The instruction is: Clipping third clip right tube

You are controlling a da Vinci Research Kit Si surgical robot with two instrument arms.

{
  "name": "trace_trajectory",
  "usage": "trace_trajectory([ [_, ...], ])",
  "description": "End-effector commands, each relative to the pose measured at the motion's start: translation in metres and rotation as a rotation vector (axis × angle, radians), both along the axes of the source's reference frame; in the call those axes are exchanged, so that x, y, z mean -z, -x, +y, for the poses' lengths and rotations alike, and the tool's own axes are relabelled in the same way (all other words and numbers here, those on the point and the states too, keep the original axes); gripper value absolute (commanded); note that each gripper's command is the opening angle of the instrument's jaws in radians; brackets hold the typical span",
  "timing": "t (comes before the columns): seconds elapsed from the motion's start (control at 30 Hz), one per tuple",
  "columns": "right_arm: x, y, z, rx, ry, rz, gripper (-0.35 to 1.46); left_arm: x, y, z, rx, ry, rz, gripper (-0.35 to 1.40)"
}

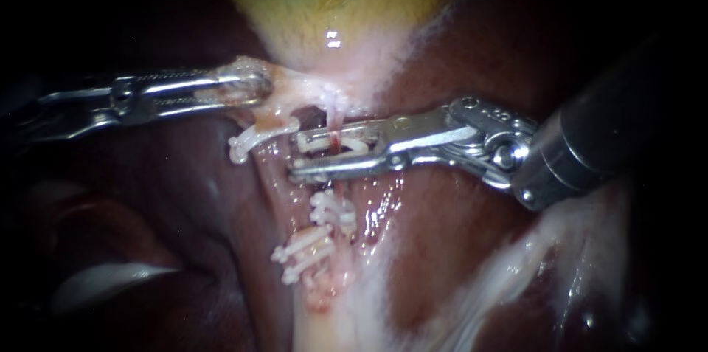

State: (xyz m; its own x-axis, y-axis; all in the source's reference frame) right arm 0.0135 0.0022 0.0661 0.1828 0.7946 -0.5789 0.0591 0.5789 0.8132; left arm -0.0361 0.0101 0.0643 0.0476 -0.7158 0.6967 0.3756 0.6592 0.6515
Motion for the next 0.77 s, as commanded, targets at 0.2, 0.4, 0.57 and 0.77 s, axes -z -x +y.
trace_trajectory([
  [0.2,-0.0001,0.0004,0.0001,-0.003,-0.016,-0.007,-0.35,0.0,0.0,0.0,0.001,0.0,0.001,-0.35],
  [0.4,-0.0002,0.0007,0.0002,-0.004,-0.014,-0.016,-0.35,0.0,-0.0001,0.0,0.0,0.0,0.001,-0.35],
  [0.57,-0.0002,0.0007,0.0001,-0.002,-0.013,-0.019,-0.35,0.0,-0.0001,0.0,0.0,0.0,0.001,-0.35],
  [0.77,-0.0003,0.0008,0.0003,-0.003,-0.014,-0.019,-0.35,0.0,-0.0001,0.0,0.0,0.0,0.001,-0.35],
])
